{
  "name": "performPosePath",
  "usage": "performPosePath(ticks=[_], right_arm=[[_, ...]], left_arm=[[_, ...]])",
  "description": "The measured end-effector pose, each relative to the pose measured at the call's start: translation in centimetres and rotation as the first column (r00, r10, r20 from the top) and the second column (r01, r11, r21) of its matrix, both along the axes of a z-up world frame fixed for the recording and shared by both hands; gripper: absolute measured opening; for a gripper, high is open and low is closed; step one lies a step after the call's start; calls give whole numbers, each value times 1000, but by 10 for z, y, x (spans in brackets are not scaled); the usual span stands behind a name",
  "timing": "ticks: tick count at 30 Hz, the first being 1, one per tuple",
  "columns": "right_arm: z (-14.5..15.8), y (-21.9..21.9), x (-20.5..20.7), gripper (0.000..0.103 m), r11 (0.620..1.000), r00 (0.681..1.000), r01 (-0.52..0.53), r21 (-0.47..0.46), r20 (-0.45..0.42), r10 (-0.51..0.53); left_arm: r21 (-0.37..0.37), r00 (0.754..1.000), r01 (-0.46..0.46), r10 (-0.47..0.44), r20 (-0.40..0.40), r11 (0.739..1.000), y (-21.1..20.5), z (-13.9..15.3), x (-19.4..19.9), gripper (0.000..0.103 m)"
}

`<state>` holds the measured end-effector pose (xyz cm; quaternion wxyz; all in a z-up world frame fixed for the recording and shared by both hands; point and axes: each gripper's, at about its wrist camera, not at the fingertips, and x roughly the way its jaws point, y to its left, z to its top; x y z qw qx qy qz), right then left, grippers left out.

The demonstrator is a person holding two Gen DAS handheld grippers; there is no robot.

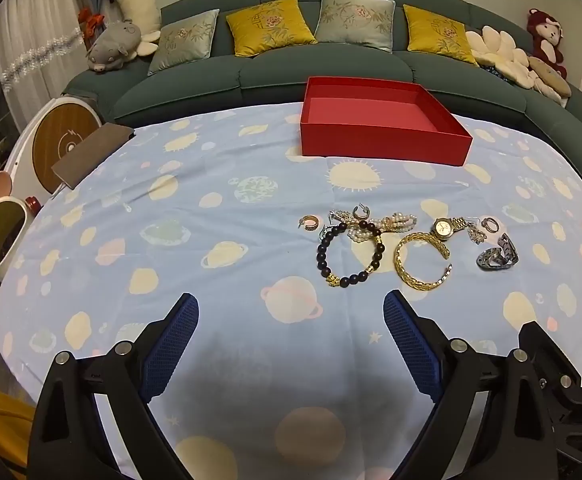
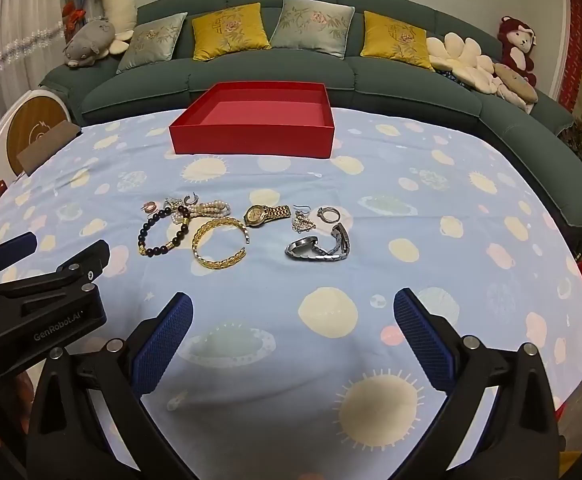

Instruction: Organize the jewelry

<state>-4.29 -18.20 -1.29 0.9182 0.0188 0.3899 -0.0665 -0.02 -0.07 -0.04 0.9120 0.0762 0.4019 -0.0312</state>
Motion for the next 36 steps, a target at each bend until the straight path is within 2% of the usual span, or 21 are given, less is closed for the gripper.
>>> performPosePath(ticks=[5, 8, 12, 36], right_arm=[[-5, -3, 2, 98, 999, 999, 4, 50, -35, -2], [-1, 0, 2, 98, 998, 999, 1, 60, -36, 1], [6, 8, 3, 98, 1000, 1000, 0, 15, -24, 1], [6, 3, -1, 98, 1000, 1000, 6, 14, -20, -6]], left_arm=[[-27, 999, -7, 6, -48, 1000, 0, -7, 5, 91], [-36, 999, -2, 0, -37, 999, -1, -6, 2, 91], [-33, 999, 10, -12, -38, 999, -2, -5, 3, 91], [-32, 1000, 15, -16, -23, 999, -3, 0, -3, 90]])
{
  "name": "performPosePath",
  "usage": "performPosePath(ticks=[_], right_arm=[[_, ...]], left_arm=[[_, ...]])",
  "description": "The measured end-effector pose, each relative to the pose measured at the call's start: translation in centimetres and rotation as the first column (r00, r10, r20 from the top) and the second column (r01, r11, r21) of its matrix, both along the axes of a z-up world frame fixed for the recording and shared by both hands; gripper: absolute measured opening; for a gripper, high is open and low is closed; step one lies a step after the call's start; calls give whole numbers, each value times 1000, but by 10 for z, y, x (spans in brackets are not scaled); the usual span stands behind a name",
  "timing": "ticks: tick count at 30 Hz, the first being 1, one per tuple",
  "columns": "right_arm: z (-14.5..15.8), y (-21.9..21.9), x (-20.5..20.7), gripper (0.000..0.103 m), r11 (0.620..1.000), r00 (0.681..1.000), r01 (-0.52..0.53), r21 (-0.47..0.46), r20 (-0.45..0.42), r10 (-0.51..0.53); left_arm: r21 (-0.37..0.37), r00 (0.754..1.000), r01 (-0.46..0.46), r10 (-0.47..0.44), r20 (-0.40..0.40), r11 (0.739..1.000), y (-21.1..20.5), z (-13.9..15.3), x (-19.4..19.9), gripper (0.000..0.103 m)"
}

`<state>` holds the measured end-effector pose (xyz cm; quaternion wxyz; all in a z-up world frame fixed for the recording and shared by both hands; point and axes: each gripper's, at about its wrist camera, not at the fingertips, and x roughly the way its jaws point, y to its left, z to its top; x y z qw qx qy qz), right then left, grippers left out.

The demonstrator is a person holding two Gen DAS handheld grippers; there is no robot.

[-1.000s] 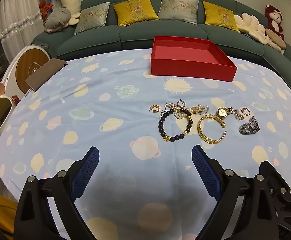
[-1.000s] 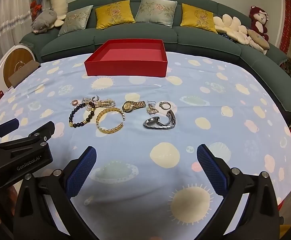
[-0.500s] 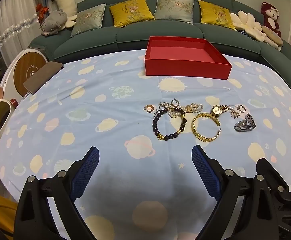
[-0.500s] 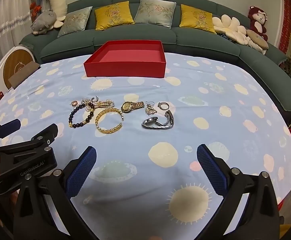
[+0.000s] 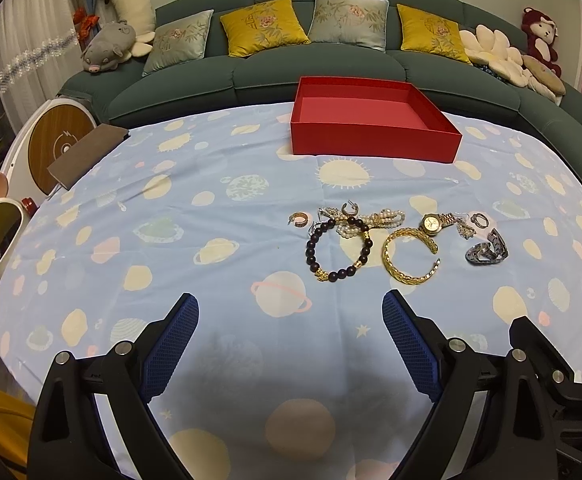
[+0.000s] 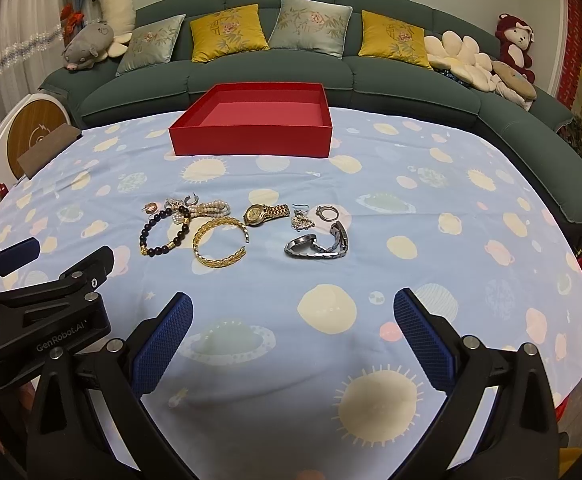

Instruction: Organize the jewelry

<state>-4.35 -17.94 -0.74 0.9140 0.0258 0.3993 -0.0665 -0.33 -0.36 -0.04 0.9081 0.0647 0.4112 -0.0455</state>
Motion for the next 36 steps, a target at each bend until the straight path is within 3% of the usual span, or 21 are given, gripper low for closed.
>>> performPosePath(ticks=[36], right_arm=[[2, 2, -2, 98, 1000, 1000, -3, -1, 9, 3]], left_arm=[[-6, 1000, 0, 0, 2, 1000, 2, 1, -2, 89]])
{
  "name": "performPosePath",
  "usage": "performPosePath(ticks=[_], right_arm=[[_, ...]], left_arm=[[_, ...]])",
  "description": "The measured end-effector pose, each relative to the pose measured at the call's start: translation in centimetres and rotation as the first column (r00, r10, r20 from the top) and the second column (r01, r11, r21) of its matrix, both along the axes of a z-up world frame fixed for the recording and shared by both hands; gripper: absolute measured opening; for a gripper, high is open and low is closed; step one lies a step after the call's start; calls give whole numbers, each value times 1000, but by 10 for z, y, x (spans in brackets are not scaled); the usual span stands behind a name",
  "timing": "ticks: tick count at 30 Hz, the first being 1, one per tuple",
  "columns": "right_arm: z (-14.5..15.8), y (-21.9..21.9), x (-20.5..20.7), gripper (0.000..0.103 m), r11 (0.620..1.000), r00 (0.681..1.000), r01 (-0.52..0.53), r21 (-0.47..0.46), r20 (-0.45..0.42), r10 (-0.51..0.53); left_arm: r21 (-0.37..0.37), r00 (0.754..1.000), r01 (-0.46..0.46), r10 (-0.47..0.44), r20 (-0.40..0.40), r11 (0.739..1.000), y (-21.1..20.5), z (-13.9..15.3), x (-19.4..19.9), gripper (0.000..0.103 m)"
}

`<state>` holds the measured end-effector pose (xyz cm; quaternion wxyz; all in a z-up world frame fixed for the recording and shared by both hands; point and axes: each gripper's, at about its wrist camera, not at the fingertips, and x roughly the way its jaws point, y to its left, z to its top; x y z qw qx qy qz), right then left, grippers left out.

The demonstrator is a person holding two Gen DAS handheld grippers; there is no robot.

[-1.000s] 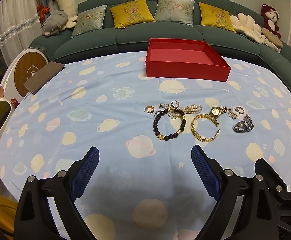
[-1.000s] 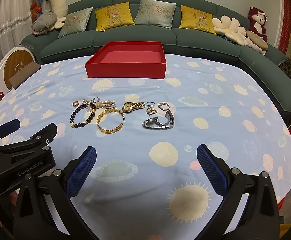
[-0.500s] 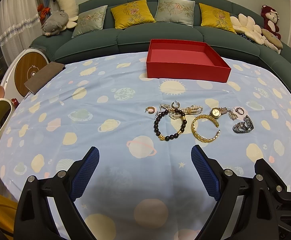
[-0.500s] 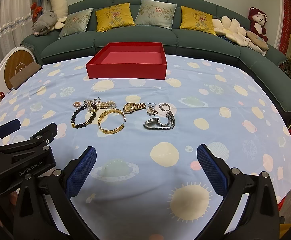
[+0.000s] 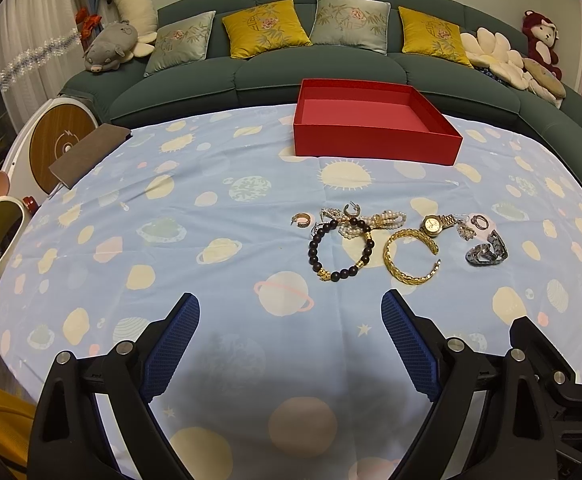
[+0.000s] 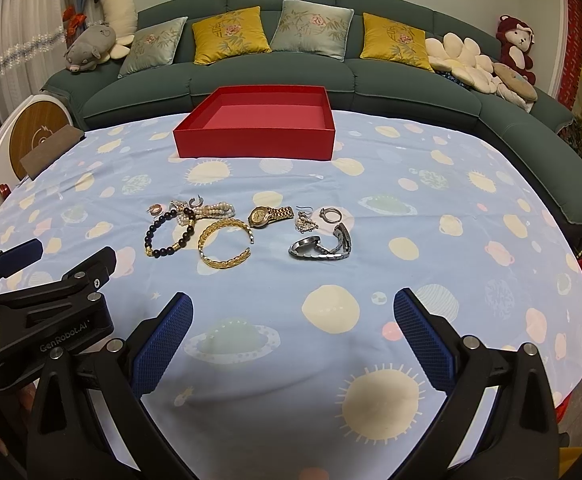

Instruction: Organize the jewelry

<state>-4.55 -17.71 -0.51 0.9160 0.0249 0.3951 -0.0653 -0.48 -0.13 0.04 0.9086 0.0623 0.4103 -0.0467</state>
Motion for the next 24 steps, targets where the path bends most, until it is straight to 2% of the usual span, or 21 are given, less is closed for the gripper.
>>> performPosePath(ticks=[24], right_arm=[[2, 2, 0, 98, 1000, 1000, 0, 3, 4, 0]], left_arm=[[2, 1000, -3, 3, 5, 1000, 4, 1, -2, 88]])
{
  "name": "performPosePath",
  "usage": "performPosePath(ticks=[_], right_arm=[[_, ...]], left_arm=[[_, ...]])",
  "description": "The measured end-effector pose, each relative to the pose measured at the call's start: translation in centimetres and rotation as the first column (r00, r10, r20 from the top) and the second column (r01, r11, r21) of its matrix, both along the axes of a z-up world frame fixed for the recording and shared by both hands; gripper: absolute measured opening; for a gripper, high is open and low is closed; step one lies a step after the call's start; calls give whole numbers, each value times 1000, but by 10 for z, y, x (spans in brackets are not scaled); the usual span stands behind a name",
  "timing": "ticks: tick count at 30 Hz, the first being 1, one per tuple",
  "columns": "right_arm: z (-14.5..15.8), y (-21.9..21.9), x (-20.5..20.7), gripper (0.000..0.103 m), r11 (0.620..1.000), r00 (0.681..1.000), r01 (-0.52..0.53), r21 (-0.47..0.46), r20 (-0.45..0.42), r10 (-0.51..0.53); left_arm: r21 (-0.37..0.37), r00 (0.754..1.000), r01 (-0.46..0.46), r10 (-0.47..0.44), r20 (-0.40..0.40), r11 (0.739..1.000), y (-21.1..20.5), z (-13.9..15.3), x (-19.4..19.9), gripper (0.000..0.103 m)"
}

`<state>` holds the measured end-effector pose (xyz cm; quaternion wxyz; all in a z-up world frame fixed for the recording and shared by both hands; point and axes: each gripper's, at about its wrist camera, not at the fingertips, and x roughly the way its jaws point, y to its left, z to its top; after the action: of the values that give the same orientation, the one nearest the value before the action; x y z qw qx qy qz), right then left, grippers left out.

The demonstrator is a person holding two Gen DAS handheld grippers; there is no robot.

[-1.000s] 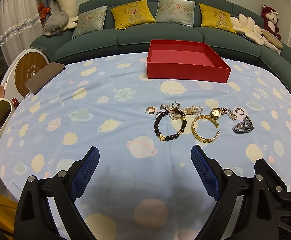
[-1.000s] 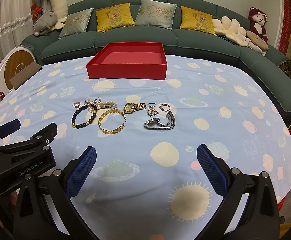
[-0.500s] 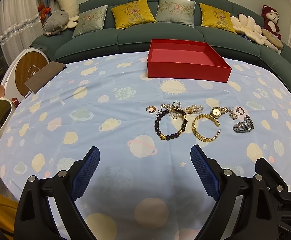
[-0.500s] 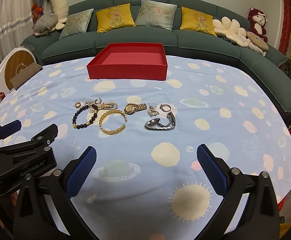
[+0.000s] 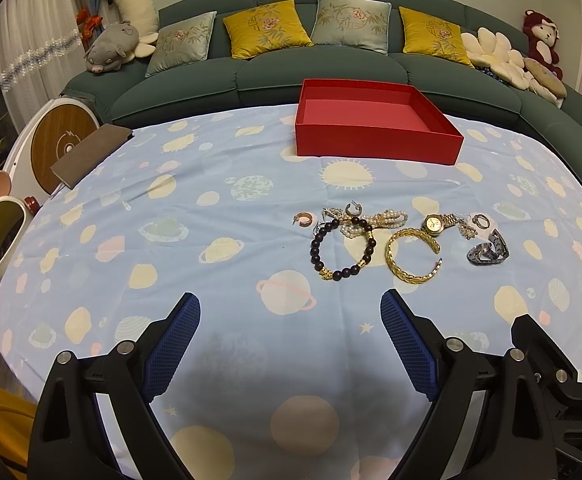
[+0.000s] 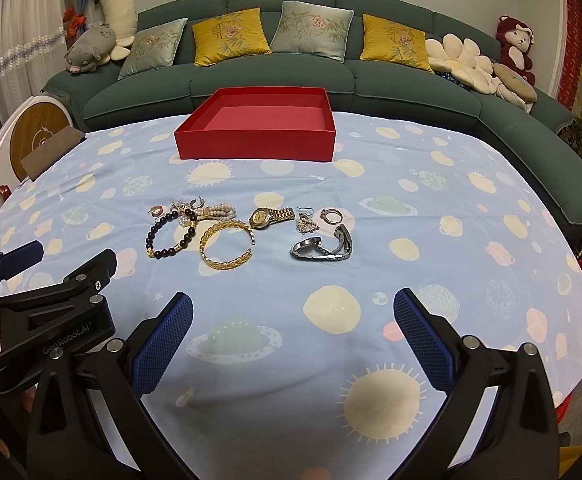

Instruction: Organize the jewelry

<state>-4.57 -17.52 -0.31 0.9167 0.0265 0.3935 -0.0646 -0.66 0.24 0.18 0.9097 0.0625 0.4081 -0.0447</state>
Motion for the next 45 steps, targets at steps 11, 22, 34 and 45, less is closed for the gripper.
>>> performPosePath(ticks=[11, 22, 34, 45], right_arm=[[0, 0, 0, 98, 1000, 1000, 0, 0, 1, 0], [0, 0, 1, 98, 1000, 1000, -2, 11, -4, 2], [-14, -27, 17, 98, 997, 998, 56, 53, -13, -55], [-32, -52, 43, 79, 989, 995, 98, 107, -42, -94]], left_arm=[[-1, 1000, 0, 0, -1, 1000, 0, 0, 0, 88], [-15, 1000, 4, -4, -26, 1000, 0, -4, 3, 89], [-75, 993, -74, 67, -95, 994, 21, -16, 26, 88], [-93, 990, -81, 70, -122, 992, 18, -33, 50, 88]])
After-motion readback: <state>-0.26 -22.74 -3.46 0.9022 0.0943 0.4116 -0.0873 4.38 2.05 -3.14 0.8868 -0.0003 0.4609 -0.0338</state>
